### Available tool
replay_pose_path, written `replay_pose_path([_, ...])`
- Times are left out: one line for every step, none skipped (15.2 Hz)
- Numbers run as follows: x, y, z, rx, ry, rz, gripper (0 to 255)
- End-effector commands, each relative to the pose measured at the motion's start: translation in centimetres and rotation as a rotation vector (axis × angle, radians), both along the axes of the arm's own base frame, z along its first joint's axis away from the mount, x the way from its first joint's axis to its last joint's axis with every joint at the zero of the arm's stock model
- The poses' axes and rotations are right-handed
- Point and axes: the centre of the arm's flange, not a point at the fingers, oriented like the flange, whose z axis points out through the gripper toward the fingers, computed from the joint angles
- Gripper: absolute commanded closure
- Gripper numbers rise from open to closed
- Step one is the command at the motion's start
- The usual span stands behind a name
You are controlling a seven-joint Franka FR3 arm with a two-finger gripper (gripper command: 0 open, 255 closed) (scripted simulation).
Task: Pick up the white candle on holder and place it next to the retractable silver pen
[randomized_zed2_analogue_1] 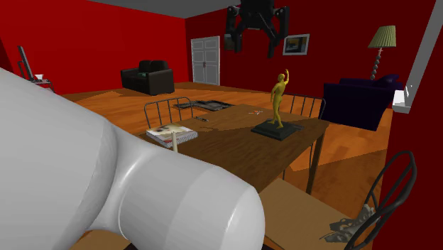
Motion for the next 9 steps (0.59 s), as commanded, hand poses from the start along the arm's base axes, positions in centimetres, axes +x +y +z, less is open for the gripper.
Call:
replay_pose_path([0.0, 0.0, 0.0, 0.000, 0.000, 0.000, 0])
replay_pose_path([-0.4, 0.8, -1.0, 0.000, -0.005, -0.005, 0])
replay_pose_path([-0.8, 1.7, -2.0, 0.001, -0.009, -0.010, 0])
replay_pose_path([-1.2, 2.5, -3.0, 0.001, -0.014, -0.015, 0])
replay_pose_path([-1.6, 3.4, -4.0, 0.001, -0.018, -0.020, 0])
replay_pose_path([-1.9, 4.2, -5.0, 0.002, -0.023, -0.025, 0])
replay_pose_path([-2.3, 5.1, -6.0, 0.002, -0.028, -0.030, 0])
replay_pose_path([-2.6, 5.9, -7.0, 0.002, -0.032, -0.034, 0])
replay_pose_path([-3.0, 6.8, -8.0, 0.003, -0.037, -0.039, 0])
